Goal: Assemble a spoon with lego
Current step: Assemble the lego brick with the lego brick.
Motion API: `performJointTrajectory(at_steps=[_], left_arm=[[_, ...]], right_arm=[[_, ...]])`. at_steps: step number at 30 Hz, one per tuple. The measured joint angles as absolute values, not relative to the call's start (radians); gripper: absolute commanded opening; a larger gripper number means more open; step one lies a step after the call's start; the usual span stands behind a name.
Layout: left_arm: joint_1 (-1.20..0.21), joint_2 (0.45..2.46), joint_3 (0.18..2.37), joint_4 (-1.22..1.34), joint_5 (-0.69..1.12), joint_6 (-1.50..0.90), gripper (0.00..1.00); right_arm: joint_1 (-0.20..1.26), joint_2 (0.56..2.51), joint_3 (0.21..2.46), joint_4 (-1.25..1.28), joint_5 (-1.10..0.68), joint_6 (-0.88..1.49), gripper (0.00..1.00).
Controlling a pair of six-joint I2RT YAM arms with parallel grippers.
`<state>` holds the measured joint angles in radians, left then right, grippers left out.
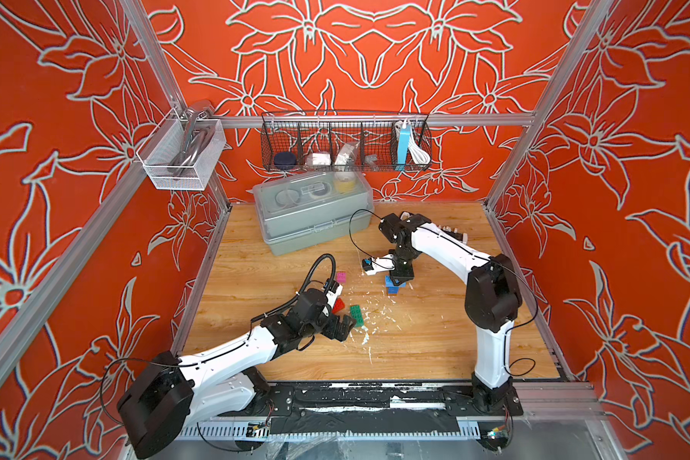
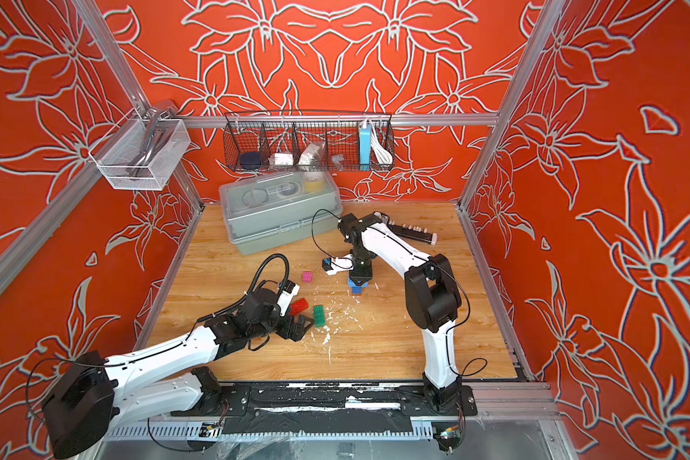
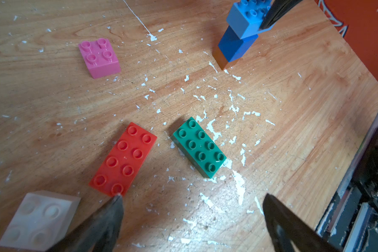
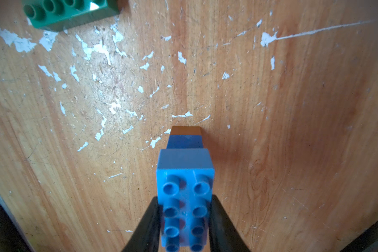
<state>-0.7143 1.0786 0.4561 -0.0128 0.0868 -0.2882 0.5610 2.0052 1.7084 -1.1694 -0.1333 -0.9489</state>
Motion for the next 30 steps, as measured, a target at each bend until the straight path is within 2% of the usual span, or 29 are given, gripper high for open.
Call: performJointTrajectory(at_steps=[30], left_arm=[[-0.714, 1.087, 0.456, -0.013, 0.080, -0.287, 0.98]], right_arm=[[0.561, 2.009, 1.697, -1.141, -0.150, -0.925, 0.00]])
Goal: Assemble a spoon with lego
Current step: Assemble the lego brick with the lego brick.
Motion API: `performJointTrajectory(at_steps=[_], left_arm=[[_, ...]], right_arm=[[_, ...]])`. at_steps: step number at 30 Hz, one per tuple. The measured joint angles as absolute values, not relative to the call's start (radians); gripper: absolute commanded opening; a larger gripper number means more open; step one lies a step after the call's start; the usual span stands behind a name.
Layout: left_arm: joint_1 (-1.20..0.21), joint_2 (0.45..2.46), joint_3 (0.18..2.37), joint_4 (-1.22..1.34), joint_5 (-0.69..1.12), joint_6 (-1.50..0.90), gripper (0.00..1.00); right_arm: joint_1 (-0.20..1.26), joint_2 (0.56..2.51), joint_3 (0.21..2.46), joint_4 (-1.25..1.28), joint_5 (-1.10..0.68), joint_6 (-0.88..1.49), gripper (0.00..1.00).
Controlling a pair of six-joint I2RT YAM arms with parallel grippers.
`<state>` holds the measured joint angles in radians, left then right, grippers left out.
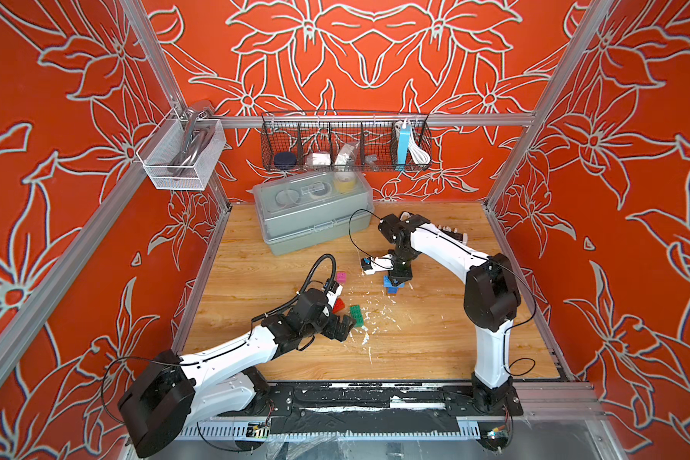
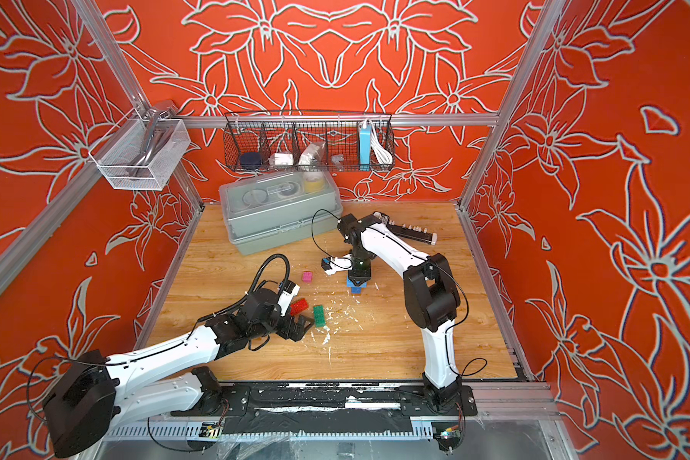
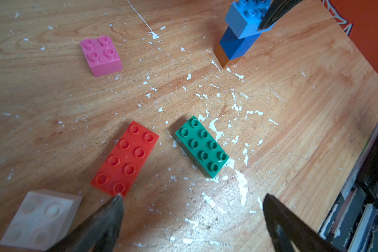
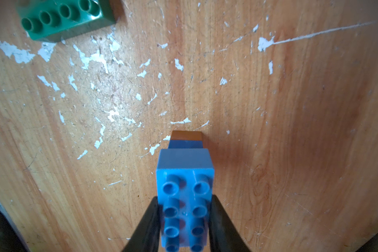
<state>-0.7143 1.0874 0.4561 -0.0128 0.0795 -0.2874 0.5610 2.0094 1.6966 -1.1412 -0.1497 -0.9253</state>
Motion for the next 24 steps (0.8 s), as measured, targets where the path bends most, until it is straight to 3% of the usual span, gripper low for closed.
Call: performJointTrajectory(at_steps=[24], left_arm=[[-0.714, 1.086, 0.456, -0.027, 0.059, -0.271, 0.98]], right_arm=[[0.601, 2.035, 1.721, -1.165, -0.079, -0.892, 0.00]])
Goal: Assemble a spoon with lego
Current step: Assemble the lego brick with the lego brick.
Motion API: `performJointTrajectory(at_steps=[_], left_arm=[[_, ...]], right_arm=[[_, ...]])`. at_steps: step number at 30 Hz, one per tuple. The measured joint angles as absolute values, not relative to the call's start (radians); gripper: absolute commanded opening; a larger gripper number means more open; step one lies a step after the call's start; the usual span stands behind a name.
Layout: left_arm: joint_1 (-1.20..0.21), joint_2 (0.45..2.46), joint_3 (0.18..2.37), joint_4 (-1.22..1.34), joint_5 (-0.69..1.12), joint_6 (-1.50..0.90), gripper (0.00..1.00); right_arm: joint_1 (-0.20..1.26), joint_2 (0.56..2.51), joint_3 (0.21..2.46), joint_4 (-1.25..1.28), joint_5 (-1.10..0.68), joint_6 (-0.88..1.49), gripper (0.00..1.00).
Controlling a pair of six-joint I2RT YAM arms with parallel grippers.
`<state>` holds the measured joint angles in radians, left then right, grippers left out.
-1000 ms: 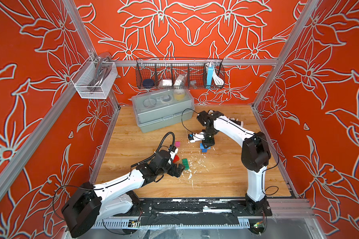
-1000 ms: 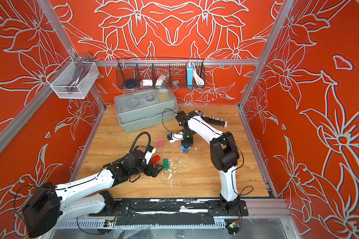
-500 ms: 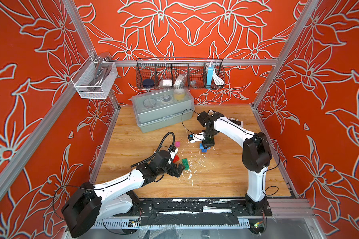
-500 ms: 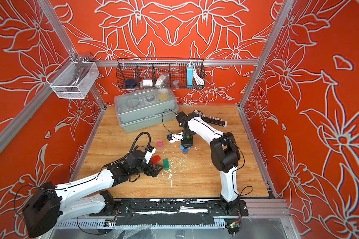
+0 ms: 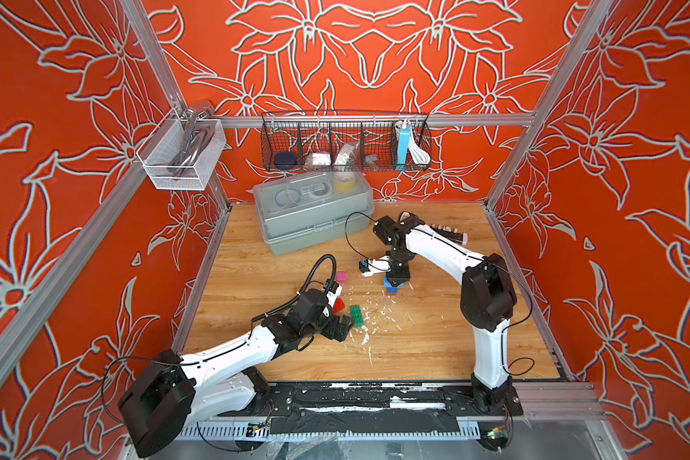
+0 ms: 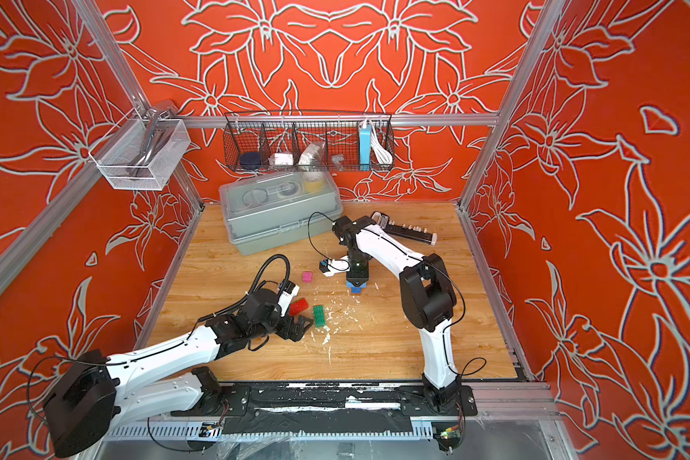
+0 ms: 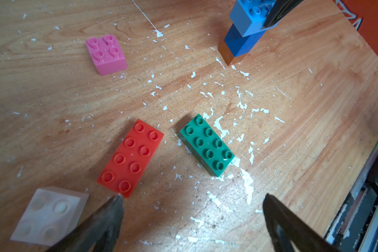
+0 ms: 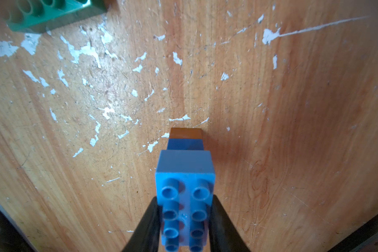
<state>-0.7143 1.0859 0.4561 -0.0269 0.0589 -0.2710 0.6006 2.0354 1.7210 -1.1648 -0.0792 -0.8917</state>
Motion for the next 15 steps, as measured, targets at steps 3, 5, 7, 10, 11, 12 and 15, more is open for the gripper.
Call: performJointTrajectory(at_steps=[3, 5, 7, 10, 11, 12, 15], left_arm=[[-0.714, 1.080, 0.456, -0.028, 0.053, -0.269, 0.98], [-0.714, 1.080, 0.456, -0.028, 0.050, -0.269, 0.98], [-0.714, 1.080, 0.456, -0.028, 0.050, -0.269, 0.98], [-0.714, 1.080, 0.456, -0.029, 0.050, -0.269, 0.98], [-0.714, 1.080, 0.456, -0.029, 0.050, -0.269, 0.98], [-0.714, 1.080, 0.456, -0.029, 0.050, -0.269, 0.98], [-0.714, 1.079, 0.456, -0.030, 0.049, -0.269, 0.98]], right_arm=[[0.601, 2.032, 1.721, -1.164, -0.079, -0.884, 0.00], [0.601, 2.030, 1.719, -1.163, -0.079, -0.878, 0.05], [0.601, 2.026, 1.716, -1.160, -0.079, -0.874, 0.11], [0.601, 2.022, 1.711, -1.156, -0.079, -0.873, 0.24], [0.601, 2.022, 1.711, -1.156, -0.079, -0.873, 0.27], [0.601, 2.021, 1.711, -1.156, -0.079, -0.873, 0.30], [0.601, 2.019, 1.708, -1.154, -0.079, -0.873, 0.40]])
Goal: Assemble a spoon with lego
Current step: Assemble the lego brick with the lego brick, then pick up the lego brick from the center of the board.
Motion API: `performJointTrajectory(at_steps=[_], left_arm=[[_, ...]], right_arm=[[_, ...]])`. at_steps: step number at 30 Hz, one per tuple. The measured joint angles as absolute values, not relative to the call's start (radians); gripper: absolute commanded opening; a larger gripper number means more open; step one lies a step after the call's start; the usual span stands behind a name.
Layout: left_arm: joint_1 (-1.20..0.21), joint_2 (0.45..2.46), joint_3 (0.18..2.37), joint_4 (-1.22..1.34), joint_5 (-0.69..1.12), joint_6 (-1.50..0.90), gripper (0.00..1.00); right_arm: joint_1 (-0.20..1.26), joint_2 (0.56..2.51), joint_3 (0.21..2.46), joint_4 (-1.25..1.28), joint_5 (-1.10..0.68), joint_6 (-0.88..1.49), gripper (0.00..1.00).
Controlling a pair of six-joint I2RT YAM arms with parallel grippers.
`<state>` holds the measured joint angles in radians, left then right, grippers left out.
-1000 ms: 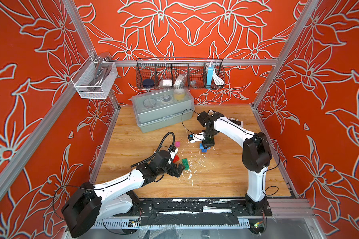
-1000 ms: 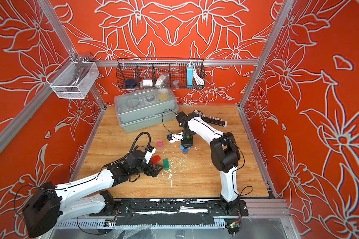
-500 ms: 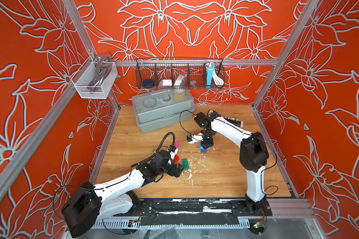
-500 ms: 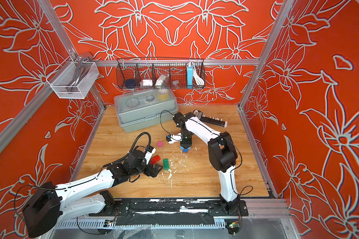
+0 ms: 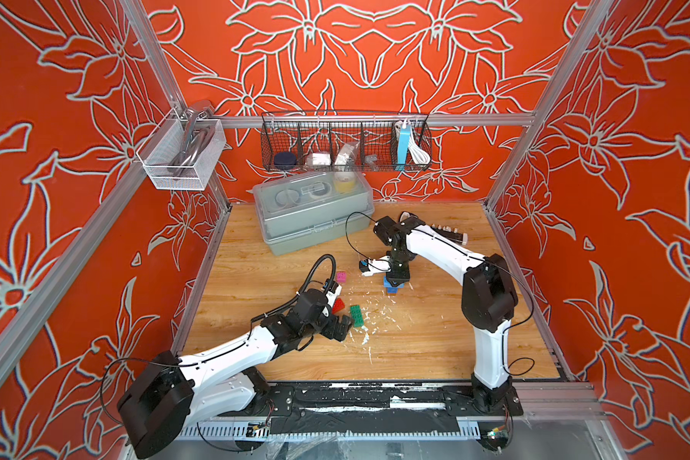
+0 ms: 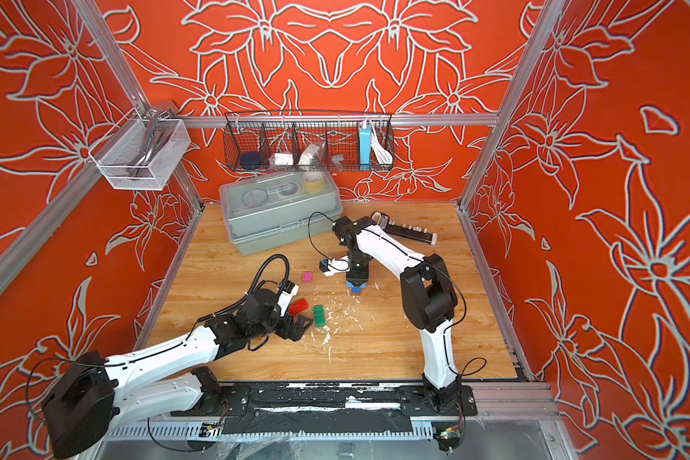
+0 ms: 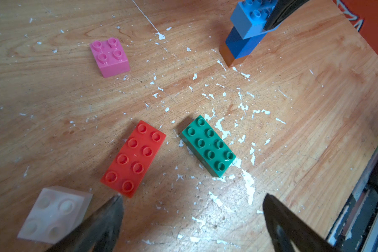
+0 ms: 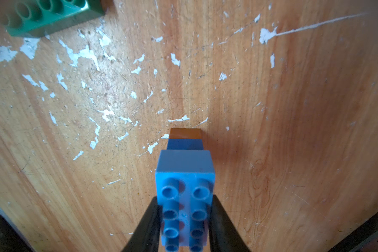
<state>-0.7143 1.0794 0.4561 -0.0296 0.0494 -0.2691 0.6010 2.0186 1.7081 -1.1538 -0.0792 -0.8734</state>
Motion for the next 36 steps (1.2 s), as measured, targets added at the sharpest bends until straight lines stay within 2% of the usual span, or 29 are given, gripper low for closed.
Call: performJointTrajectory(at_steps=[2, 4, 5, 6, 18, 26, 33, 36], left_arm=[[-0.714, 1.077, 0.456, -0.031, 0.049, -0.269, 0.98], [-0.714, 1.074, 0.456, -0.036, 0.047, -0.270, 0.98], [-0.714, 1.074, 0.456, -0.038, 0.046, -0.269, 0.98], [-0.714, 1.073, 0.456, -0.040, 0.046, -0.270, 0.98], [-0.714, 1.052, 0.464, -0.106, 0.012, -0.286, 0.98], [-0.705, 1.035, 0.560, -0.292, -0.110, -0.373, 0.98], [-0.523, 1.109, 0.756, -0.472, -0.078, -0.411, 0.98], [-0.496, 1.197, 0.846, -0.506, -0.052, -0.394, 0.98]], right_arm=[[0.601, 2.017, 1.705, -1.150, -0.080, -0.875, 0.52], [0.601, 2.017, 1.693, -1.143, -0.079, -0.875, 0.56], [0.601, 2.017, 1.689, -1.143, -0.079, -0.873, 0.72], [0.601, 2.017, 1.687, -1.143, -0.078, -0.870, 0.78], [0.600, 1.953, 1.643, -1.085, -0.072, -0.829, 0.83], [0.599, 1.691, 1.479, -0.952, -0.049, -0.672, 0.83], [0.596, 1.430, 1.283, -0.783, -0.061, -0.445, 0.84], [0.596, 1.357, 1.244, -0.742, -0.047, -0.326, 0.86]])
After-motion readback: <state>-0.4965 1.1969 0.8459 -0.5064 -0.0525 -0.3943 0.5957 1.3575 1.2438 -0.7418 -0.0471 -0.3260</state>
